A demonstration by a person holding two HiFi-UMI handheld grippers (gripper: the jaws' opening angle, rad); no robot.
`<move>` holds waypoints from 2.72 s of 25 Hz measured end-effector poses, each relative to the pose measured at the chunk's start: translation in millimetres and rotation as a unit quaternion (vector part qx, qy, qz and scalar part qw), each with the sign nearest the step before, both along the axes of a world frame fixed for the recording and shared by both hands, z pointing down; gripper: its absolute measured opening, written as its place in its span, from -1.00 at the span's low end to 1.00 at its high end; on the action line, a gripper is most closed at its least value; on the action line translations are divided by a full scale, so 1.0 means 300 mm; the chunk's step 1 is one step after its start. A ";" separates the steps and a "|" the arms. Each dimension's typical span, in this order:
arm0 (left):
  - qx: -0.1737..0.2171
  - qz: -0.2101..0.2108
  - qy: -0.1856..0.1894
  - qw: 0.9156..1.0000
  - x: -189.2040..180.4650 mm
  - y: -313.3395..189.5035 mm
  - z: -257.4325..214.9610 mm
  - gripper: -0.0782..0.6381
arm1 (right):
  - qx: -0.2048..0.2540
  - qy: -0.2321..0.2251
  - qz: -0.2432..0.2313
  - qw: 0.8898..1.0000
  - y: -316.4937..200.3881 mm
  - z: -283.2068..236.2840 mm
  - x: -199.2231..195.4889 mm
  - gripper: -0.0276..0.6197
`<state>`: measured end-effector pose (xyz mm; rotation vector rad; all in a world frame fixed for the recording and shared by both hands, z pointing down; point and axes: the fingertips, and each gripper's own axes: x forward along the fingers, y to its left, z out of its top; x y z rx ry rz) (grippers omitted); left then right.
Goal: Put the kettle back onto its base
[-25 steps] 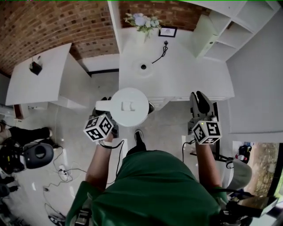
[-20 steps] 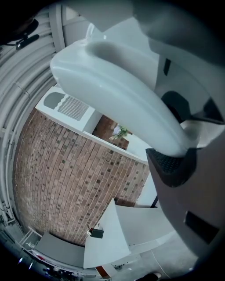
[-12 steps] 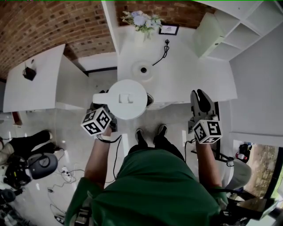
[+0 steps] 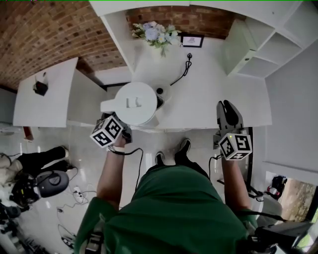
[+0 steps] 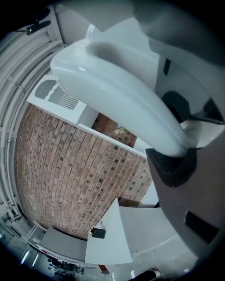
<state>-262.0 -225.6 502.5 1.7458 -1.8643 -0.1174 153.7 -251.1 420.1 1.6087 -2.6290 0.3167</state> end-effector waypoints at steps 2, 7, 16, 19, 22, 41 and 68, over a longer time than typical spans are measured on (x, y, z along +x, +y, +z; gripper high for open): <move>-0.001 -0.011 -0.007 1.000 0.018 -0.055 -0.009 -0.43 | 0.005 -0.007 -0.005 1.000 -0.074 -0.014 0.039 -0.60; -0.003 -0.032 -0.008 0.999 0.053 -0.173 0.007 -0.43 | 0.005 -0.019 -0.013 1.000 -0.215 -0.012 0.121 -0.61; -0.016 -0.043 -0.006 0.999 0.077 -0.316 0.109 -0.43 | -0.014 -0.018 -0.019 1.000 -0.347 0.055 0.211 -0.63; -0.020 -0.041 -0.020 0.999 0.064 -0.362 0.151 -0.43 | -0.021 -0.014 -0.014 1.000 -0.367 0.070 0.213 -0.63; -0.025 -0.026 -0.034 0.999 0.062 -0.430 0.182 -0.43 | -0.030 -0.011 -0.001 0.999 -0.394 0.077 0.212 -0.64; -0.039 0.082 -0.022 0.996 0.106 -0.671 0.422 -0.43 | -0.046 0.018 0.084 0.995 -0.303 0.096 0.125 -0.65; -0.058 0.082 -0.027 0.995 0.106 -0.592 0.476 -0.42 | -0.048 0.015 0.074 0.996 -0.223 0.095 0.074 -0.65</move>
